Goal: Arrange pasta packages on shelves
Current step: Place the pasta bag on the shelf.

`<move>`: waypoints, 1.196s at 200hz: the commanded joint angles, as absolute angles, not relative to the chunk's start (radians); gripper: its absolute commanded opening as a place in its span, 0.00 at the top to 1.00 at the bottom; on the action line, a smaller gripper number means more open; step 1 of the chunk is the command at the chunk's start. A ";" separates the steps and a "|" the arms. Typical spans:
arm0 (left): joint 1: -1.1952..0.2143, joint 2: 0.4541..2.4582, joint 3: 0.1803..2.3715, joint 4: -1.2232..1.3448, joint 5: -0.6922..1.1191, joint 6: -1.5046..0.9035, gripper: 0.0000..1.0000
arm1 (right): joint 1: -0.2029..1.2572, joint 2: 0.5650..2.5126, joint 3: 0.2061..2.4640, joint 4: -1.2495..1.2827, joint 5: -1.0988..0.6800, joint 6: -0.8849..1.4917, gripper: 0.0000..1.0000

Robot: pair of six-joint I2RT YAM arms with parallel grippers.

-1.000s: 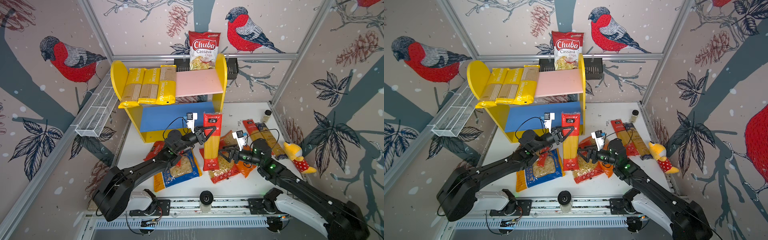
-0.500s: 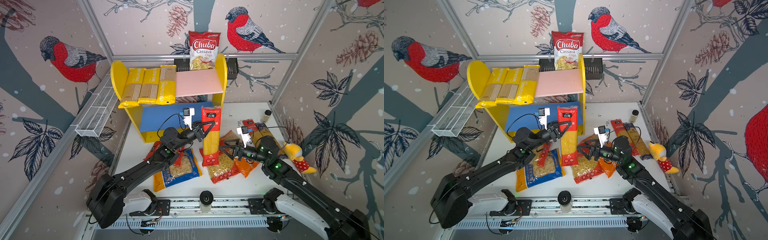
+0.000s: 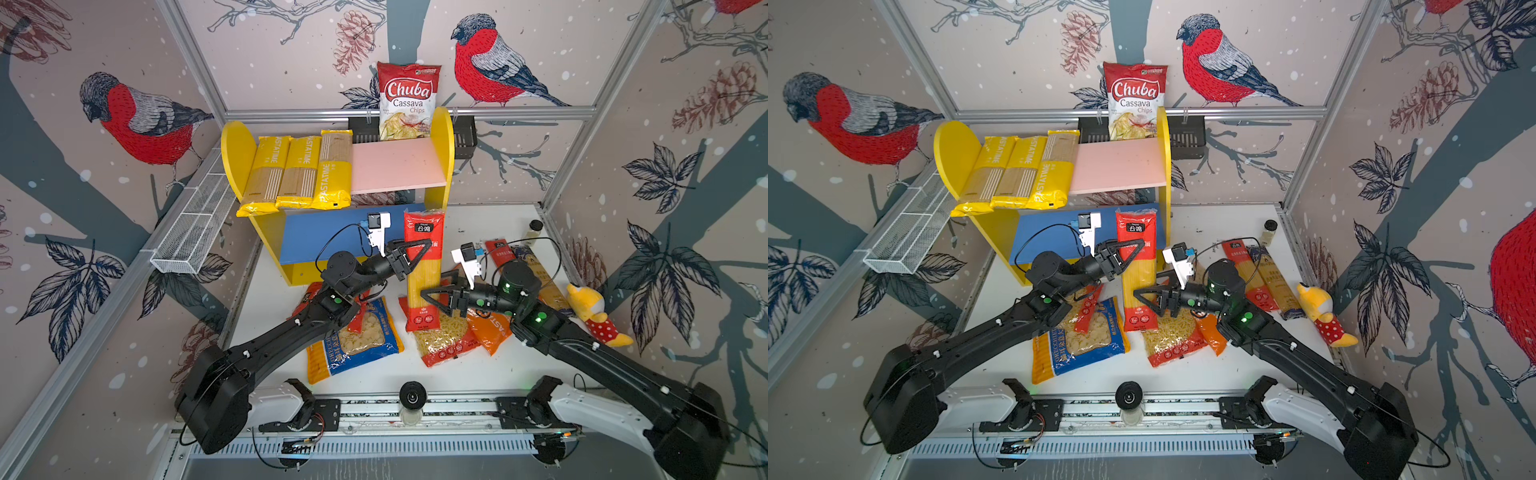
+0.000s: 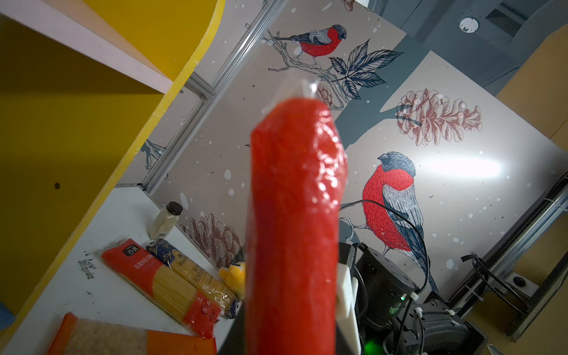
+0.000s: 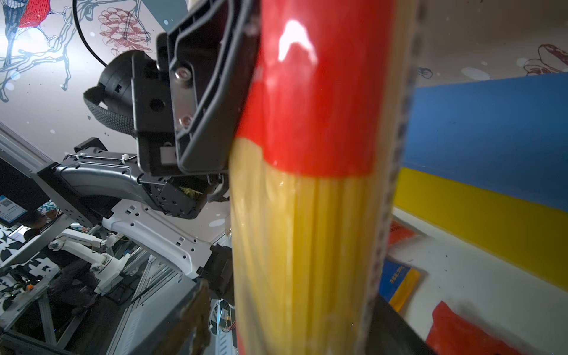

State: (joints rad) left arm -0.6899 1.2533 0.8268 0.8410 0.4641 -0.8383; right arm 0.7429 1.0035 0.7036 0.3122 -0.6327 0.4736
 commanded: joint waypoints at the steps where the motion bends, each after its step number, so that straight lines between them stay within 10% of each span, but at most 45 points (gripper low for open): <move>1: -0.684 1.246 0.842 0.937 0.470 -0.858 0.87 | 0.740 1.017 0.716 0.402 -0.654 0.476 0.42; 49: -0.645 1.241 0.838 0.934 0.498 -0.881 0.84 | 0.724 1.033 0.721 0.462 -0.660 0.505 0.71; 117: -0.602 1.197 0.852 0.862 0.558 -0.876 0.47 | 0.721 1.087 0.784 0.529 -0.689 0.536 0.83; 239: -0.584 1.071 0.646 0.859 0.543 -0.864 0.22 | 0.705 1.237 1.026 0.584 -0.642 0.670 0.98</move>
State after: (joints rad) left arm -0.5850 1.0863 0.6918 0.7967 0.5449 -0.8490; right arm 0.7044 1.2026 0.9489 0.4419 -0.6796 0.6342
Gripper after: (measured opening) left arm 0.769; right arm 0.217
